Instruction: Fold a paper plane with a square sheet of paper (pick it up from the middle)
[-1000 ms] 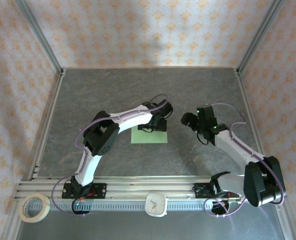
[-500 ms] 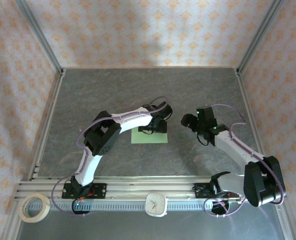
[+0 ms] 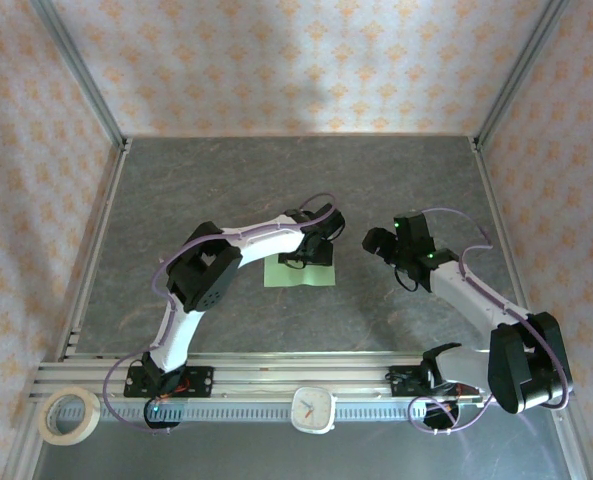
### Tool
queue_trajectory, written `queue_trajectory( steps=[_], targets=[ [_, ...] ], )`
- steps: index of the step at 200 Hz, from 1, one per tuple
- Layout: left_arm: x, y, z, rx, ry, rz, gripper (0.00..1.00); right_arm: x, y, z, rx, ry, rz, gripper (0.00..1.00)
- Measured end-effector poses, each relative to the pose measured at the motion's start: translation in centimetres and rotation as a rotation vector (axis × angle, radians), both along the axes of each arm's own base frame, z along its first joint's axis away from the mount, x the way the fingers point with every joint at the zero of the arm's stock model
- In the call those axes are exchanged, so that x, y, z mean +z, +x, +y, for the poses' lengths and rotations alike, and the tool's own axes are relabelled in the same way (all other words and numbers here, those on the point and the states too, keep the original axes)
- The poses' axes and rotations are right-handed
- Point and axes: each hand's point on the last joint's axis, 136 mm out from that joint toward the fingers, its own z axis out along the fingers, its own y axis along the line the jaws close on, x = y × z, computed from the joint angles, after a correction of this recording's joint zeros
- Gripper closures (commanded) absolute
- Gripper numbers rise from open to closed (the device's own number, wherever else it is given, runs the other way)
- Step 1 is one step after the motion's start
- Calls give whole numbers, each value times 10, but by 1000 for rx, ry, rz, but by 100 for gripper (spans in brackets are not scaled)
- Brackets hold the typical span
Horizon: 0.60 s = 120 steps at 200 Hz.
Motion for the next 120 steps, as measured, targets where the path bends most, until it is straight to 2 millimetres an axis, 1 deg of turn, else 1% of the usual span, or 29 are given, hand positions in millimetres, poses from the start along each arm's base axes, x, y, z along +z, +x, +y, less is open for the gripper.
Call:
queue_trajectory(
  steps=[25, 96, 120],
  targets=[
    [0, 0, 0, -1, -2, -3, 14, 0, 0, 0, 0, 0, 0, 16],
    [0, 1, 0, 0, -2, -4, 14, 0, 0, 0, 0, 0, 0, 16],
    [0, 1, -1, -4, -2, -5, 18, 0, 0, 0, 0, -1, 1, 16]
  ],
)
